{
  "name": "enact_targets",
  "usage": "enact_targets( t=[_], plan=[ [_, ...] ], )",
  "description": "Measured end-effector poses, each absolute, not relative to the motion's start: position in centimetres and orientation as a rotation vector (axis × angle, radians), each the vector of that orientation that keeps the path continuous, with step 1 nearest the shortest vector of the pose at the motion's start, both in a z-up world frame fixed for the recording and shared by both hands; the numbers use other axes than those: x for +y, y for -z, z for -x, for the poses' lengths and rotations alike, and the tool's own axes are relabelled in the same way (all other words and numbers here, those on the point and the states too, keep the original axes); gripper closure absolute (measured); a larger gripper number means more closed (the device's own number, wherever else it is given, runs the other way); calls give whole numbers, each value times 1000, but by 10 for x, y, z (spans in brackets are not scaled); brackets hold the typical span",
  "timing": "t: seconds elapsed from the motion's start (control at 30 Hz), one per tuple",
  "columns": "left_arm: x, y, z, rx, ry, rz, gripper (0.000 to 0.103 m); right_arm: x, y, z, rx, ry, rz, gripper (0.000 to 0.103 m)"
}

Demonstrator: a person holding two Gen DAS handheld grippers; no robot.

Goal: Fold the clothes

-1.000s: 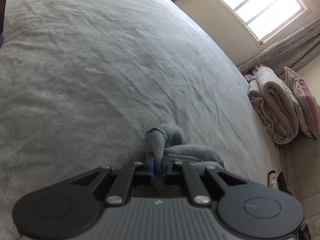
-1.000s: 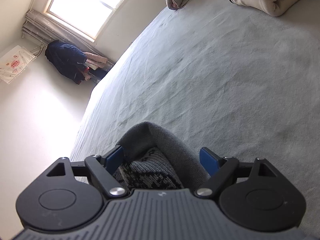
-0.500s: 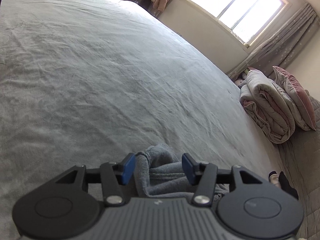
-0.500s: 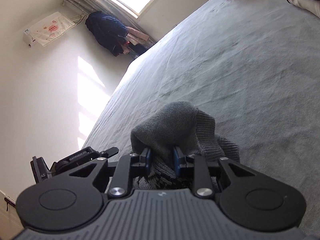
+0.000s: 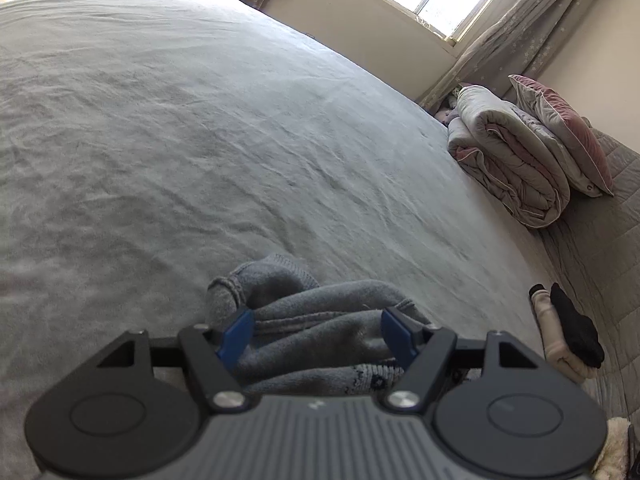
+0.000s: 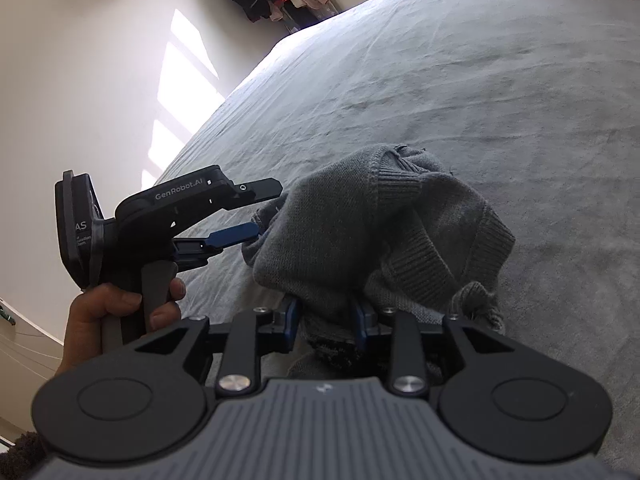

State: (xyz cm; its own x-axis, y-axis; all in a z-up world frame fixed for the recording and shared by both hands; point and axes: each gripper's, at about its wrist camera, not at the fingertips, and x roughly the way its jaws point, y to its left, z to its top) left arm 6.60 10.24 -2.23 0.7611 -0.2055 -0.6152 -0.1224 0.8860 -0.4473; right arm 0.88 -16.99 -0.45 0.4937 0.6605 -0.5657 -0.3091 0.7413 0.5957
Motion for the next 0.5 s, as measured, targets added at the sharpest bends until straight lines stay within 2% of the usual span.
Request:
enact_targets(
  t=[0.07, 0.1, 0.5],
  plan=[
    [104, 18, -71, 674, 18, 438, 25, -179, -1, -4, 858, -618, -490, 36],
    [105, 18, -74, 666, 8, 421, 22, -185, -5, -2, 841, -606, -498, 31],
    [103, 28, -84, 648, 20, 371, 21, -219, -18, -28, 661, -368, -660, 29]
  ],
)
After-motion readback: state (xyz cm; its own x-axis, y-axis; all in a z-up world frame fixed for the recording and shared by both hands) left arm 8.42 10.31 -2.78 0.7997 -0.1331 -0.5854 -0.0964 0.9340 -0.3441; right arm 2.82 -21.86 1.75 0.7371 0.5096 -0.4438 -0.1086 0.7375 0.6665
